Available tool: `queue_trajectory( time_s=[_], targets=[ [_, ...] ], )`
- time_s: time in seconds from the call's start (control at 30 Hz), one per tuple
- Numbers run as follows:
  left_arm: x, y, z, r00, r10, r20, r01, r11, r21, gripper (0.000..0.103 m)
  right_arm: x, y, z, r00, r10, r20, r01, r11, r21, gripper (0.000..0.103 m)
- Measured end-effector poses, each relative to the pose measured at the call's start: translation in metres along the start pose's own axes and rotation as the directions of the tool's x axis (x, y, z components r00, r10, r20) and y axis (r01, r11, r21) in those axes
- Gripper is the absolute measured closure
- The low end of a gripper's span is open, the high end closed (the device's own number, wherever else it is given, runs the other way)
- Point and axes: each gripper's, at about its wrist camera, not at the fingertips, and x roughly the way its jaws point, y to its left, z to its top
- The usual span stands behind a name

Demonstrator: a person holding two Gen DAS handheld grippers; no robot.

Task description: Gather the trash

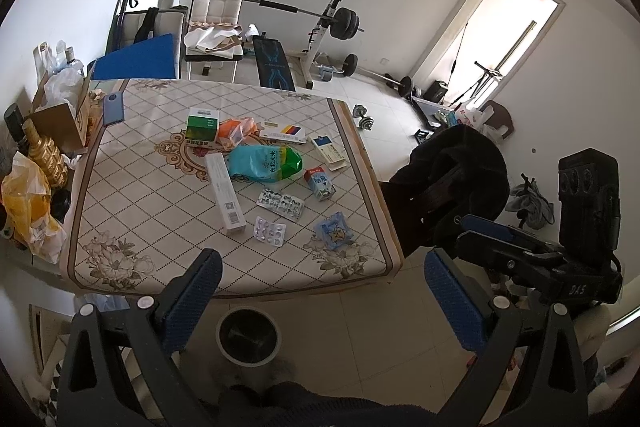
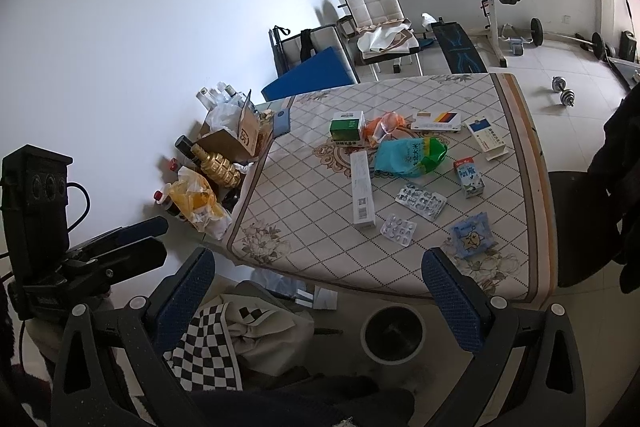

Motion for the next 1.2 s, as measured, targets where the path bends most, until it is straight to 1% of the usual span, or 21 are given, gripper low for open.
queue_trajectory(
  time_s=[0.6,0.63,0.83,0.87,1.2],
  targets=[
    [0.000,0.000,0.000,1.000,0.000,0.002,0.000,1.000,-0.003,0.000,0.001,0.008,-0.002,1.000,0.002,-0.005,-0.002,1.000,-0.005,0.000],
    [-0.001,-0.002,-0.005,1.000,0.000,0.002,0.000,1.000,-0.003,0.000,0.001,0.007,-0.002,1.000,0.002,-0.003,-0.002,1.000,-0.005,0.000],
    [-0.002,-0.001,-0.007,1.000,0.002,0.002,-0.002,1.000,-0.001,0.000,0.001,0.008,-0.003,1.000,0.003,-0.003,-0.003,1.000,-0.002,0.000],
    [-0.002,-0.003,-0.012,1.000,0.002,0.002,-0.002,1.000,-0.001,0.000,0.001,0.008,-0.003,1.000,0.004,-0.005,-0.004,1.000,-0.004,0.000],
    [-0.003,-0.004,-0.011,1.000,0.002,0.002,-0.002,1.000,-0.001,0.000,0.001,0.006,-0.003,1.000,0.003,-0.006,-0.003,1.000,-0.003,0.000]
  ],
)
